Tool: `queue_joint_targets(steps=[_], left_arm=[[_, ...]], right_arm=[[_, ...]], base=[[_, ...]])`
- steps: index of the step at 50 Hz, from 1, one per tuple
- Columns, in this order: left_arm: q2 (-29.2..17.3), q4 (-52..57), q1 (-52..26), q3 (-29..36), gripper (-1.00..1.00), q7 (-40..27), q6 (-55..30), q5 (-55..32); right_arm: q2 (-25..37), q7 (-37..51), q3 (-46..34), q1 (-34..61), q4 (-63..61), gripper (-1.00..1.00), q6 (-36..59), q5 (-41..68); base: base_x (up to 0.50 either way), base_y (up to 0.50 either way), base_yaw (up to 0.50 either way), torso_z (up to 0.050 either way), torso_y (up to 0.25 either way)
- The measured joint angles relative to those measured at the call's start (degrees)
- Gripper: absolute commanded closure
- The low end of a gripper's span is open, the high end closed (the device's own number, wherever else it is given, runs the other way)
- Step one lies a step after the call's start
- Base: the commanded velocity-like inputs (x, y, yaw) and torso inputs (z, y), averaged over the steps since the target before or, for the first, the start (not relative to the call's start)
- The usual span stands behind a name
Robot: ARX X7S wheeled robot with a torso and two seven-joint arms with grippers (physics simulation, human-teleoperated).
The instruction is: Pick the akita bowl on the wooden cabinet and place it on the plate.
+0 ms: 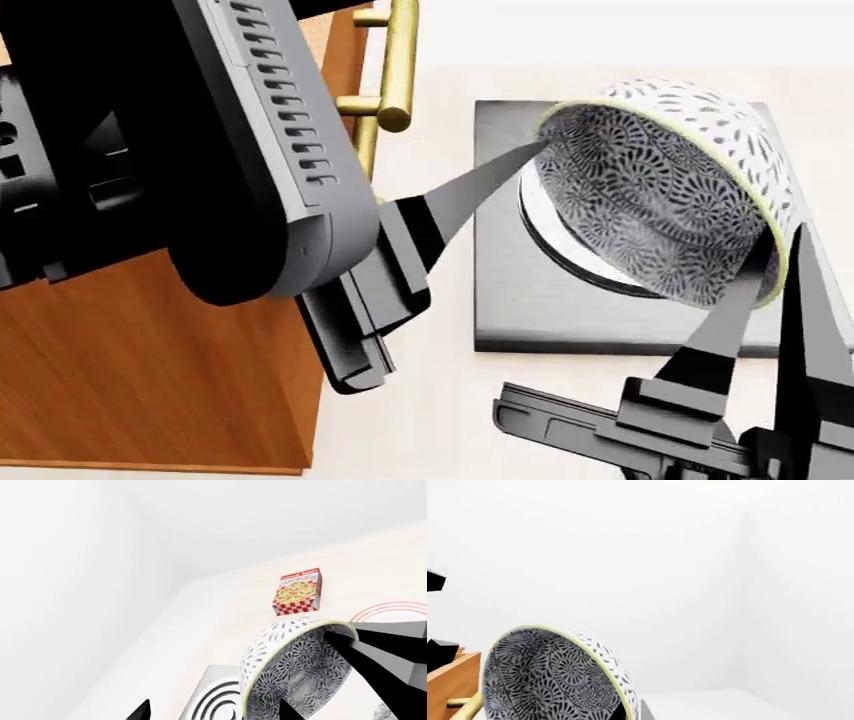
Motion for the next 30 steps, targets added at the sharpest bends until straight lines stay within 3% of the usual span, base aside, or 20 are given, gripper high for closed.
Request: queue_joint_targets(steps=[15,30], left_arm=[[-0.23,-0.66,-0.23,-0.25,-1.0,-0.96,-0.3,-0.11],[-0.46,-1.25,0.04,-0.42,-1.0,-1.4,-0.23,-0.25]], right_arm=[[0.73,2.2,2.83,-2.05,0.26,1.0,0.66,1.33],[2.2,2.67,11.25,-9.83,0.45,1.0,-1.03,1.33]], base=[[0.0,0.0,0.0,0.001,0.0],[0.0,0.0,0.0,0.0,0.001]])
